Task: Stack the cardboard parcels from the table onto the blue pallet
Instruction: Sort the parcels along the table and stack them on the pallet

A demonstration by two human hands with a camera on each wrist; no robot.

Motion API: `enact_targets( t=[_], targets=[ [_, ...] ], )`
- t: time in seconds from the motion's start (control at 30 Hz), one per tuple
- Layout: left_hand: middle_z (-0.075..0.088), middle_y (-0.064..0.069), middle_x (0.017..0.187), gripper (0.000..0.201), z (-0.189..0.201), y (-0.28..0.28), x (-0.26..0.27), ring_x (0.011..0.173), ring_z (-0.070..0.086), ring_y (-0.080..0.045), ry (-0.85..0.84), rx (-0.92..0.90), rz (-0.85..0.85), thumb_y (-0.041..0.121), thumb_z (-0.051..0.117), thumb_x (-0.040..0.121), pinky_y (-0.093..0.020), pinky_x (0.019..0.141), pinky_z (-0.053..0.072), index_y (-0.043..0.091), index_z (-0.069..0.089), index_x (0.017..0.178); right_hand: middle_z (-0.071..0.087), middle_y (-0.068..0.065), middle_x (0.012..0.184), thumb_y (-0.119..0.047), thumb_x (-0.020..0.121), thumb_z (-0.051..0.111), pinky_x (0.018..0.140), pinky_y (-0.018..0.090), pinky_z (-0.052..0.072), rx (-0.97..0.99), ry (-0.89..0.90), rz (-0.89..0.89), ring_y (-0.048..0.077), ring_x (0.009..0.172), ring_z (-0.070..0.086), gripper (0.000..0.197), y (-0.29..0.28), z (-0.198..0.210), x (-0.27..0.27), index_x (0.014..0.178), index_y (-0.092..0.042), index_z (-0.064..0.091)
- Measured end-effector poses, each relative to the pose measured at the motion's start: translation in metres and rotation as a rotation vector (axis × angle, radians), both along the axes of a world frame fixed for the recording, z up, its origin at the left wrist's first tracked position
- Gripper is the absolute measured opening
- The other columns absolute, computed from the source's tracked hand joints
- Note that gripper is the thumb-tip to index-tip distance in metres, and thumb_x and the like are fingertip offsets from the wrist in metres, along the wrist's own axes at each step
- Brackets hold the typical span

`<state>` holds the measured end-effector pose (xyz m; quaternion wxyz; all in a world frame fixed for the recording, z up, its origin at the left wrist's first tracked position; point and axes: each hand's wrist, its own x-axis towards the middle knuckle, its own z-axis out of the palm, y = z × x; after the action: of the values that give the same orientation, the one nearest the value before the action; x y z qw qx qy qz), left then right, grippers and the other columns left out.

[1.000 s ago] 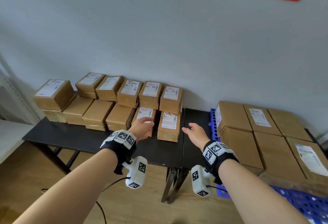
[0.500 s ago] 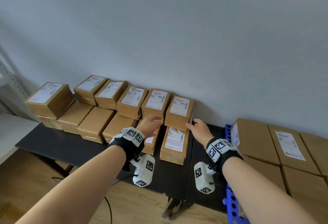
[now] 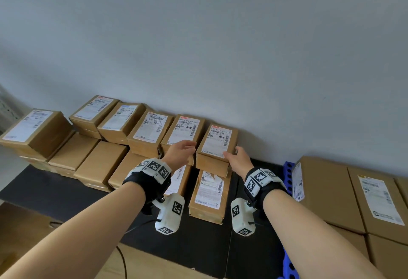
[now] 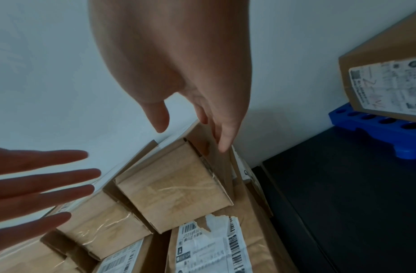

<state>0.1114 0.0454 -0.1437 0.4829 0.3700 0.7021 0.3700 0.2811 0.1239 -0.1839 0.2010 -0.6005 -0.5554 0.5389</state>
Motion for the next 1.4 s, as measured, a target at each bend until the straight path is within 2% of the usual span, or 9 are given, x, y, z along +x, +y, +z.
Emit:
enact_targets(
  t=[0.2, 0.33, 0.47, 0.77, 0.87, 1.03, 1.17, 1.27, 1.4],
  targets=[
    [0.052, -0.007, 0.132, 0.037, -0.003, 0.017, 0.0, 0.096, 0.054, -0.01, 0.004, 0.004, -0.005, 0.009, 0.048, 0.095, -0.021, 0.077, 0.045, 0.011, 0.048, 0.132, 0.053, 0.011, 0.133, -0.011, 0.089, 0.061, 0.102, 0.041, 0.045, -0.077, 0.058, -0.027, 0.026, 0.119, 0.053, 0.048, 0.012, -0.013, 0.002, 0.133, -0.007, 0.041],
    [0.053, -0.008, 0.132, 0.04, -0.003, 0.024, 0.006, 0.121, 0.049, -0.021, -0.008, -0.038, -0.024, 0.014, 0.052, 0.093, -0.034, 0.101, 0.041, 0.011, 0.047, 0.133, 0.054, 0.01, 0.132, -0.006, 0.086, 0.064, 0.103, 0.044, 0.044, -0.096, 0.117, -0.031, 0.026, 0.12, 0.052, 0.052, 0.018, -0.017, 0.006, 0.133, -0.009, 0.042],
    [0.054, -0.01, 0.131, 0.042, -0.004, 0.031, 0.011, 0.121, 0.05, -0.023, 0.005, -0.066, -0.031, 0.013, 0.05, 0.094, -0.032, 0.096, 0.04, 0.012, 0.044, 0.135, 0.054, 0.009, 0.132, -0.001, 0.083, 0.066, 0.103, 0.049, 0.043, -0.108, 0.18, -0.024, 0.026, 0.122, 0.052, 0.057, 0.023, -0.022, 0.008, 0.133, -0.013, 0.041],
    [0.05, -0.011, 0.137, 0.046, -0.015, 0.039, 0.025, 0.127, 0.046, -0.025, -0.048, -0.132, -0.043, 0.004, 0.046, 0.095, -0.038, 0.108, 0.037, 0.003, 0.036, 0.14, 0.055, 0.008, 0.131, 0.006, 0.083, 0.061, 0.103, 0.048, 0.044, -0.163, 0.257, -0.052, 0.025, 0.122, 0.052, 0.064, 0.028, -0.029, 0.015, 0.137, -0.018, 0.037],
    [0.057, -0.009, 0.128, 0.04, -0.015, 0.033, 0.026, 0.12, 0.052, -0.023, -0.048, -0.103, -0.064, 0.0, 0.043, 0.094, -0.035, 0.104, 0.042, 0.004, 0.046, 0.134, 0.055, 0.008, 0.13, 0.006, 0.082, 0.062, 0.104, 0.048, 0.043, -0.148, 0.27, -0.051, 0.024, 0.122, 0.051, 0.067, 0.023, -0.029, 0.018, 0.139, -0.019, 0.035],
    [0.056, -0.009, 0.129, 0.044, -0.015, 0.013, 0.032, 0.116, 0.054, -0.023, -0.051, -0.058, -0.05, 0.0, 0.046, 0.093, -0.031, 0.094, 0.045, 0.007, 0.043, 0.137, 0.056, 0.008, 0.129, 0.005, 0.08, 0.064, 0.103, 0.049, 0.044, -0.111, 0.292, -0.084, 0.024, 0.121, 0.052, 0.072, -0.002, -0.026, 0.031, 0.141, -0.019, 0.034],
    [0.062, -0.013, 0.113, 0.039, -0.01, -0.003, 0.043, 0.096, 0.057, -0.023, -0.046, -0.044, -0.058, 0.006, 0.051, 0.092, -0.043, 0.092, 0.048, 0.012, 0.044, 0.13, 0.055, 0.008, 0.131, 0.003, 0.078, 0.067, 0.104, 0.05, 0.042, -0.065, 0.285, -0.11, 0.024, 0.124, 0.051, 0.075, -0.028, -0.013, 0.044, 0.141, -0.022, 0.035],
    [0.062, -0.013, 0.112, 0.042, -0.003, -0.015, 0.053, 0.095, 0.059, -0.029, -0.019, -0.011, -0.098, 0.009, 0.054, 0.091, -0.047, 0.092, 0.049, 0.014, 0.044, 0.132, 0.056, 0.006, 0.132, 0.002, 0.079, 0.067, 0.106, 0.048, 0.041, -0.022, 0.276, -0.136, 0.022, 0.124, 0.05, 0.075, -0.047, 0.0, 0.058, 0.141, -0.023, 0.034],
    [0.063, -0.01, 0.116, 0.046, 0.004, -0.036, 0.068, 0.097, 0.058, -0.022, -0.032, 0.01, -0.184, 0.009, 0.053, 0.092, -0.034, 0.08, 0.05, 0.015, 0.044, 0.136, 0.055, 0.004, 0.133, -0.003, 0.074, 0.07, 0.106, 0.049, 0.04, 0.015, 0.251, -0.157, 0.023, 0.125, 0.049, 0.084, -0.077, 0.012, 0.081, 0.143, -0.027, 0.03]
  ],
)
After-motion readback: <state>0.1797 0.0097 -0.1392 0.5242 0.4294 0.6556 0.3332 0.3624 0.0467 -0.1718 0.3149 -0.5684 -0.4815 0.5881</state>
